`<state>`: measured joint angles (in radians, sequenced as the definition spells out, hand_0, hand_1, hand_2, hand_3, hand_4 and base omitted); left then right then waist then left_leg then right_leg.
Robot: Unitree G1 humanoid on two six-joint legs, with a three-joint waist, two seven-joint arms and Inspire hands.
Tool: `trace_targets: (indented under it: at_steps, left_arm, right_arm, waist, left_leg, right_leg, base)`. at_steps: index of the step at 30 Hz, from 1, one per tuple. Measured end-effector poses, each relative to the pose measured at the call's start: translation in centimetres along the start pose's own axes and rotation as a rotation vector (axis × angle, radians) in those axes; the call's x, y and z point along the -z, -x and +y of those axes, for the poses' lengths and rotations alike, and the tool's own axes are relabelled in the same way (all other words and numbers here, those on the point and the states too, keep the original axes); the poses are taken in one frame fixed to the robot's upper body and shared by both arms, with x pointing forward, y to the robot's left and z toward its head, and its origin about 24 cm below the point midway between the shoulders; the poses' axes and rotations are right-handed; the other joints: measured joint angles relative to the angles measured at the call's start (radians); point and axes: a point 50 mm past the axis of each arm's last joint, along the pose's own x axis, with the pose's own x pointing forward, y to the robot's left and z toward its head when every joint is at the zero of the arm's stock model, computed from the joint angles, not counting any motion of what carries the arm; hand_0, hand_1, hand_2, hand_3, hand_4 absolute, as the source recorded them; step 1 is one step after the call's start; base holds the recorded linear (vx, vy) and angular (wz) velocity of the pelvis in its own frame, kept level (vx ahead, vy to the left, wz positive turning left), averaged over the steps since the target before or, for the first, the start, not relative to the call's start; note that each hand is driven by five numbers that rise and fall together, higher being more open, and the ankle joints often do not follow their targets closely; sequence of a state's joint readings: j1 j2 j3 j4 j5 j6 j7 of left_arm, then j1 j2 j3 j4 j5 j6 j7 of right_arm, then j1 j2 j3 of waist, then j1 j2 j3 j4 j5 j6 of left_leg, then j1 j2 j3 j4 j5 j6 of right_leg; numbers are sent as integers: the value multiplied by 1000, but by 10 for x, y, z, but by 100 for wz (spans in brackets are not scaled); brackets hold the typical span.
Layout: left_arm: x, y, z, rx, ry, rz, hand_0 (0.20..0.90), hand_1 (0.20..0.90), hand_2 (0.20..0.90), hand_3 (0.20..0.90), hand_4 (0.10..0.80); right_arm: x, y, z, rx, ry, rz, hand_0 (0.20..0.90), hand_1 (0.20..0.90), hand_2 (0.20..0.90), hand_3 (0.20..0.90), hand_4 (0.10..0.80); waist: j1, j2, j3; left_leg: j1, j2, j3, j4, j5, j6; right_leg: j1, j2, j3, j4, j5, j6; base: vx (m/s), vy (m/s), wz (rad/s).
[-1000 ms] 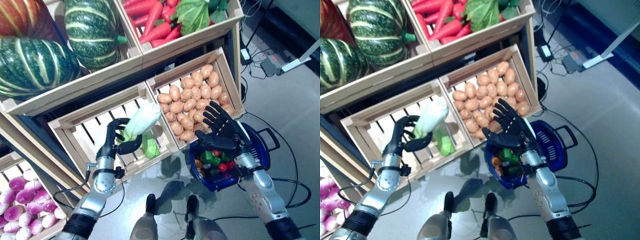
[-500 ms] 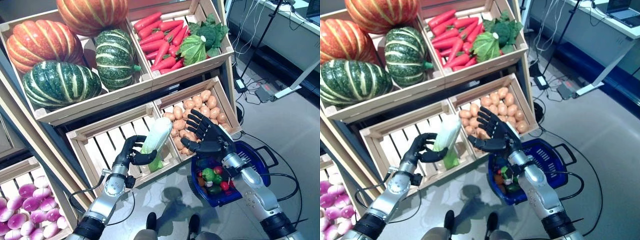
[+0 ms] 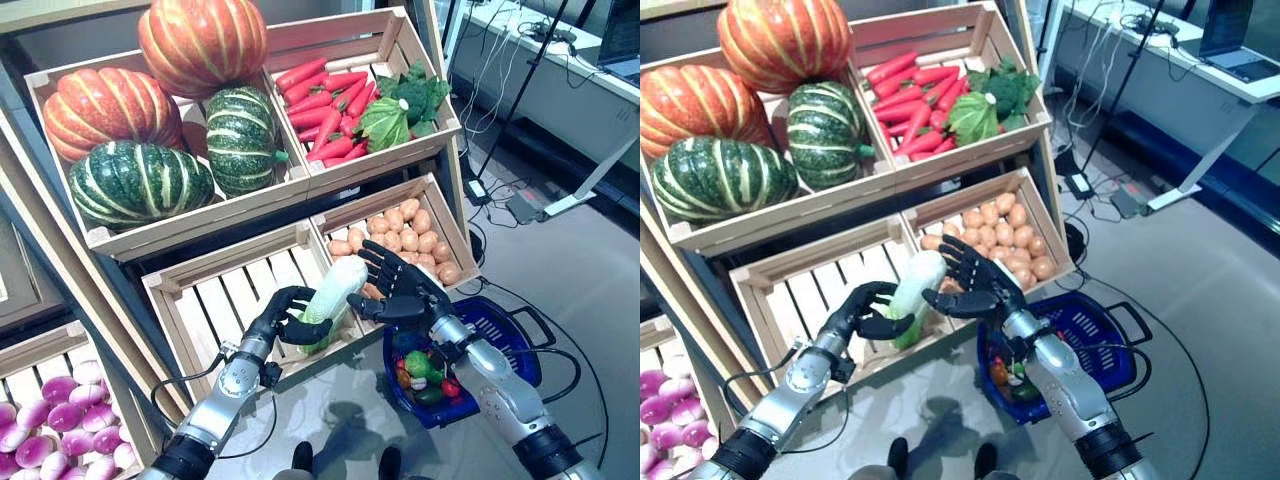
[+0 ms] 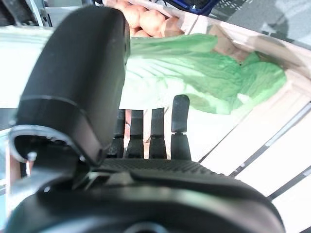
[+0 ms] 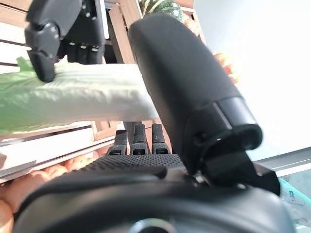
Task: Put vegetables into the basket
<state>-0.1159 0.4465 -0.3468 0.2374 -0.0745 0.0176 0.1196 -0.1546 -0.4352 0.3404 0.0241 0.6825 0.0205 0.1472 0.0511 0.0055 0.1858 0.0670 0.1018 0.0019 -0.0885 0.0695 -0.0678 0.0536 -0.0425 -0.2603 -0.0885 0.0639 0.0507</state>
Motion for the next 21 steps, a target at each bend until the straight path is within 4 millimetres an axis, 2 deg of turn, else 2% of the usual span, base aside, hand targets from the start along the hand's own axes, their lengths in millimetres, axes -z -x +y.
trace_targets:
  at_steps: [8,16,21]
  left_arm:
    - [3,2,-13,111,1,28,300,300,300,300,400]
    - [4,2,-15,180,11,31,300,300,300,300,400]
    - [5,3,-16,199,62,43,300,300,300,300,400]
  right_arm:
    - [7,-3,9,-33,-68,12,900,900,900,900,800]
    - [9,-3,8,-28,-111,14,900,900,900,900,800]
    - [10,-4,9,-28,-209,0,900,900,900,900,800]
  waist:
    - [0,-1,-21]
    - [-1,-1,-26]
    - [-2,0,-28]
  left_leg:
    - [3,0,0,0,-2,3]
    - [3,-1,0,0,-2,3]
    - [3,-1,0,0,-2,3]
  right_leg:
    - [3,-1,0,0,0,0]
    - [3,-1,1,0,0,0]
    - [3,-1,1,0,0,0]
  base:
    - [0,0,0]
    - [0,0,0]
    - [0,0,0]
